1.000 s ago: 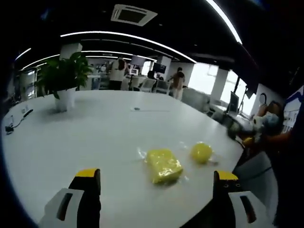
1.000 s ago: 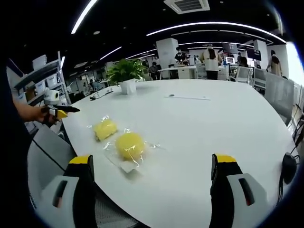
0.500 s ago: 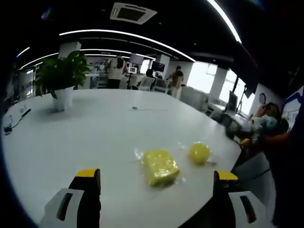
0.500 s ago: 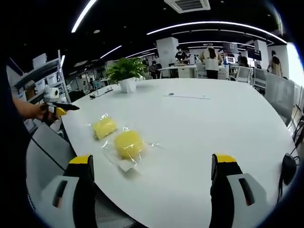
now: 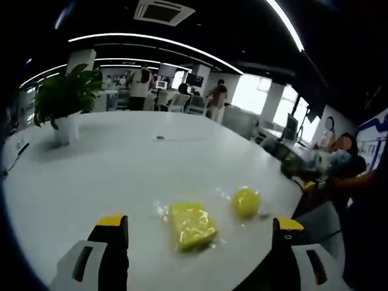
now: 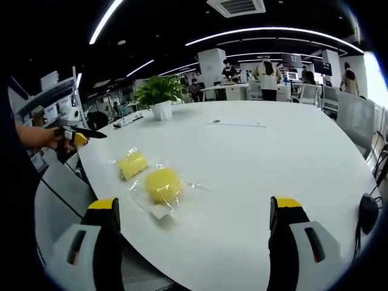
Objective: Compare the silicone blocks by pressing each to a similar depth, holding the contact briefly, and releasing to observe deformation and rebound differences across the visible hardness samples.
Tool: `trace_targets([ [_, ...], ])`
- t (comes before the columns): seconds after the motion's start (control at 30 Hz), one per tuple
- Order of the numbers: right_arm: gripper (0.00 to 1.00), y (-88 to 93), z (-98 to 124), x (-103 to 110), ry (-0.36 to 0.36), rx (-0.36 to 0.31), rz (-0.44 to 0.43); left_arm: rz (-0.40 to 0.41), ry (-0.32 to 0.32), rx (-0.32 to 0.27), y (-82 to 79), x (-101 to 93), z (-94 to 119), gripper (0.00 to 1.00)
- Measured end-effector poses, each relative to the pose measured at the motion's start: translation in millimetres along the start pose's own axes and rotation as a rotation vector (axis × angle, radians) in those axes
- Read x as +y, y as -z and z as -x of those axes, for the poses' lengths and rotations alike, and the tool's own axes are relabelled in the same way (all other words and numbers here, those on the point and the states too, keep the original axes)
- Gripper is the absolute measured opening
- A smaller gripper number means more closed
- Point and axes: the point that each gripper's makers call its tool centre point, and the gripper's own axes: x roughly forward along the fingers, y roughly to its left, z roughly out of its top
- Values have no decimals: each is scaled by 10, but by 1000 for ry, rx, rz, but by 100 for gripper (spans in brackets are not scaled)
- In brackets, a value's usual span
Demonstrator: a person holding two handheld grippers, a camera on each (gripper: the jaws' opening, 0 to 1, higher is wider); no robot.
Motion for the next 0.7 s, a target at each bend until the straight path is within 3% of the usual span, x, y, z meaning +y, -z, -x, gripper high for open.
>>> trace_targets([
  [0.2,97,-64,17,-20,15,-23,-17,31,37,25,-90,-125,-120,100],
  [0.37,97,-44,0,8,8,-17,-16,105,70,42,-166,-219,-237,100],
  [0.7,96,-26,4,28,8,-19,-12,92,95,61,-284,-297,-476,100],
])
